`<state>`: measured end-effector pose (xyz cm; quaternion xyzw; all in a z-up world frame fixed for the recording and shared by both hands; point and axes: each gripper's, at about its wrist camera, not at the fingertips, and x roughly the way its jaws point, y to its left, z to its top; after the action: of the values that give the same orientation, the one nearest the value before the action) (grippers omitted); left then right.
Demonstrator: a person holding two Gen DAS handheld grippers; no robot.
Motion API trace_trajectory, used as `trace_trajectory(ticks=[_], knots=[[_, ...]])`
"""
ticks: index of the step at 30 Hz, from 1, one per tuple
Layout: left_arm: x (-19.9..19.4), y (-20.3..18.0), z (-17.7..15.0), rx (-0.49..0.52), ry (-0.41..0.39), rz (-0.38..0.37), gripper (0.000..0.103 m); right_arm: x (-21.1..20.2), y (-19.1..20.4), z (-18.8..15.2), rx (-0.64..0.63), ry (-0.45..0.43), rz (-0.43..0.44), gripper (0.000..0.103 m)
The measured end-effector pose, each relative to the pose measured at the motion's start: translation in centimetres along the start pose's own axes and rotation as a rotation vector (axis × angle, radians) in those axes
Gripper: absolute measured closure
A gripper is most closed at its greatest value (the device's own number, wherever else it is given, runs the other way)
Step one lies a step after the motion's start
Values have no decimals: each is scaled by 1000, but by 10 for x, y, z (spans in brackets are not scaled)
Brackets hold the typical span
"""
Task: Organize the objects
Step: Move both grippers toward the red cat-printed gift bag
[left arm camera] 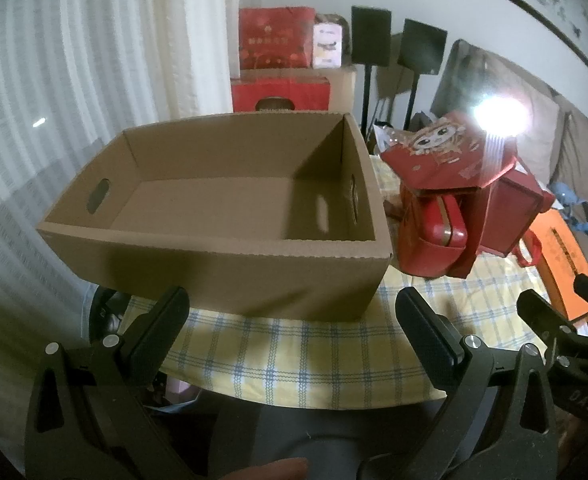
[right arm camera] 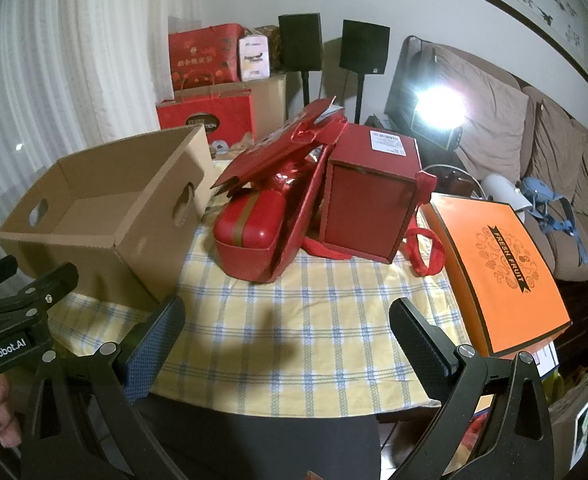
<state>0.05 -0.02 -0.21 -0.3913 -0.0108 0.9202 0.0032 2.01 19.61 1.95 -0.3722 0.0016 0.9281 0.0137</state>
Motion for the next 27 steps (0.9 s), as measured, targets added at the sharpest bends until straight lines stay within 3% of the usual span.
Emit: trace_trajectory(ticks=[13, 21, 27], knots=[[5, -5, 0, 25, -32, -22, 0, 6, -20, -3, 24, 6, -22, 0], [2, -17, 4, 53, -73, -127, 0, 5, -49, 1, 74, 0, -60, 0], [8, -28, 7, 68, -60, -177, 0, 7, -74, 3, 112, -4, -77, 0]])
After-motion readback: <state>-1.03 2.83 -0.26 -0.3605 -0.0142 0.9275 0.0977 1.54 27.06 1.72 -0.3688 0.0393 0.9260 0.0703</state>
